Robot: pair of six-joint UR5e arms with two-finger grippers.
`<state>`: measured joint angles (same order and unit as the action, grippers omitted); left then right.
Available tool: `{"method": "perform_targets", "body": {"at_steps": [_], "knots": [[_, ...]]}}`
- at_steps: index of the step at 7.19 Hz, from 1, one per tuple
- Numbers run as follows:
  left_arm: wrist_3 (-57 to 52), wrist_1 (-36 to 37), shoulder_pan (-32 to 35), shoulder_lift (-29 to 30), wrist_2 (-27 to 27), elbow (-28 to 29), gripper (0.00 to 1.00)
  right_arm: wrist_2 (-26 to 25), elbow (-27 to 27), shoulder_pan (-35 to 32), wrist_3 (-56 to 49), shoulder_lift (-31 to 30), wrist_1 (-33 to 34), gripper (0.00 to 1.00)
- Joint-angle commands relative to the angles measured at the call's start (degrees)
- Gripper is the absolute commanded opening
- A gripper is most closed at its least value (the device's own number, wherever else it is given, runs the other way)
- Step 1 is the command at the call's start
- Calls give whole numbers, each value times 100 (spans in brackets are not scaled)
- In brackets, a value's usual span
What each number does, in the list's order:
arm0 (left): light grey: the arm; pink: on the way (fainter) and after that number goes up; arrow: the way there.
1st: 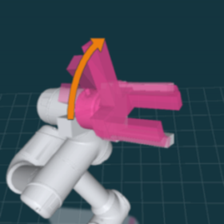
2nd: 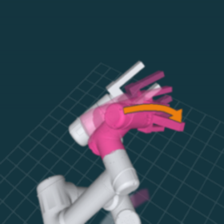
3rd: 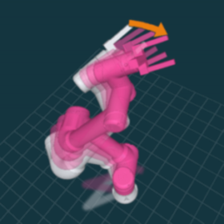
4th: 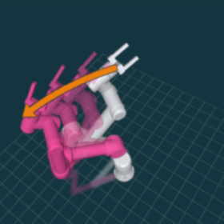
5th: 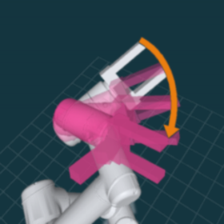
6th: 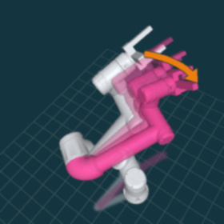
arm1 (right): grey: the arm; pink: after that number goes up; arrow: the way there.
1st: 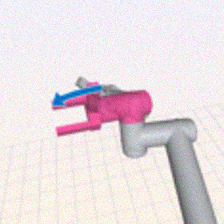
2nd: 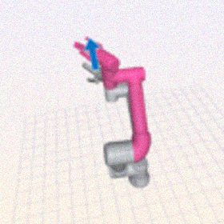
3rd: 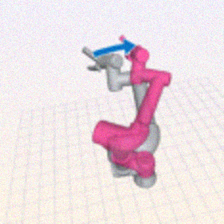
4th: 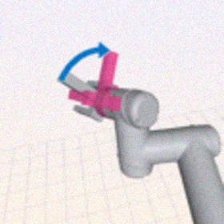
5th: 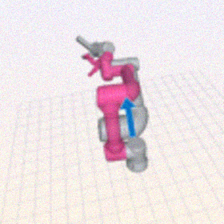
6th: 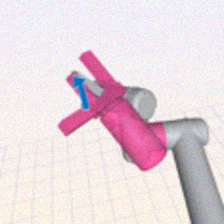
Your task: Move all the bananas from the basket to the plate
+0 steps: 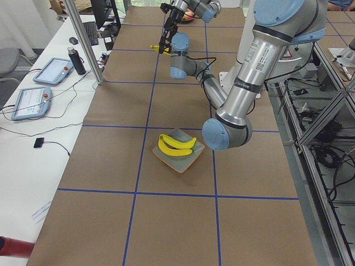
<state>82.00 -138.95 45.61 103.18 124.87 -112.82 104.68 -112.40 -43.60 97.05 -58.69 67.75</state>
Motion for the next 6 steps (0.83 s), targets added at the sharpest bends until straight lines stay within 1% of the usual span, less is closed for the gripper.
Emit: {"method": "perform_targets", "body": {"at_steps": [1, 2, 3, 4, 5, 6], "knots": [[-9, -61, 499, -1434, -6, -240, 0, 184, -10, -420, -867, -624, 490, 100], [-35, -106, 719, -2154, -15, -205, 0, 245, -2, -526, -1403, -835, 720, 100], [-322, -158, 956, -2640, -15, -196, 0, 289, 7, -648, -1887, -1098, 714, 100], [-873, -194, 1124, -3141, -15, -126, 0, 438, 7, -798, -2231, -1388, 688, 100], [-1305, -203, 1187, -3415, -24, -13, 0, 587, -1, -1034, -2582, -1713, 644, 100], [-1666, -194, 1196, -3601, -163, 102, 0, 928, -2, -1402, -3152, -1977, 643, 100]]}}
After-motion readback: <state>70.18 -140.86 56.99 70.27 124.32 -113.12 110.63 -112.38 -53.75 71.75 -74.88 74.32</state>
